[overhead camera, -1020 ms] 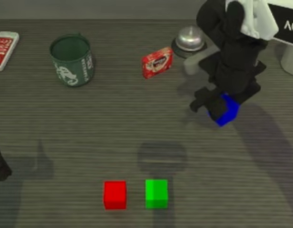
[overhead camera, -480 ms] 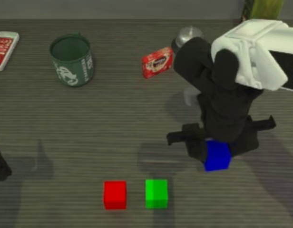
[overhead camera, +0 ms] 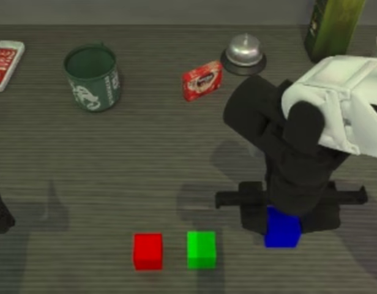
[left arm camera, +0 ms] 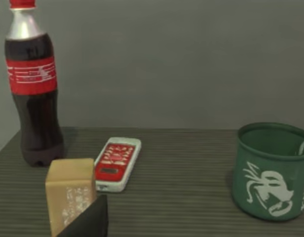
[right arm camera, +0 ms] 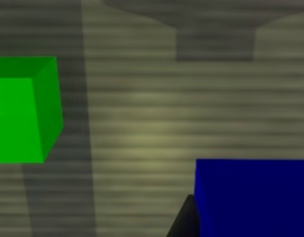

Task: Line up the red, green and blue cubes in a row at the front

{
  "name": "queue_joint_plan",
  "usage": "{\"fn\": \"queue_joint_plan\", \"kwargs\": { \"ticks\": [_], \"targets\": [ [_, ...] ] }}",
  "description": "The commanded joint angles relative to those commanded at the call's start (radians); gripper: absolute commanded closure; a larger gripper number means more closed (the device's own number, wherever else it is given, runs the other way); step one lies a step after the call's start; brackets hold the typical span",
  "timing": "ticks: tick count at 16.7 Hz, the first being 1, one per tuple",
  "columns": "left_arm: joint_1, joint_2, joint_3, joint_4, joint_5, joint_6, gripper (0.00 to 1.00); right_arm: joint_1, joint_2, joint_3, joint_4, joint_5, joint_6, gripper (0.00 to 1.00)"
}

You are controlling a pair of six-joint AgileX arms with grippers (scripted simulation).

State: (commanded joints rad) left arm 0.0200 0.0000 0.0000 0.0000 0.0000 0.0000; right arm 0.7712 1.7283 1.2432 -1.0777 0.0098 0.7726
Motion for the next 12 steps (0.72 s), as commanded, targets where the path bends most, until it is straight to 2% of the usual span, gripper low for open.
{"fn": "queue_joint_plan", "kwargs": {
  "ticks": [4, 12],
  "targets": [
    [0.000, 0.000, 0.000, 0.000, 0.000, 0.000, 0.00, -0.003, 0.009, -0.010, 0.015, -0.001, -0.002, 1.00],
    [0.000, 0.000, 0.000, 0.000, 0.000, 0.000, 0.00, 0.003, 0.098, -0.172, 0.272, 0.000, 0.005, 1.00]
  ]
}}
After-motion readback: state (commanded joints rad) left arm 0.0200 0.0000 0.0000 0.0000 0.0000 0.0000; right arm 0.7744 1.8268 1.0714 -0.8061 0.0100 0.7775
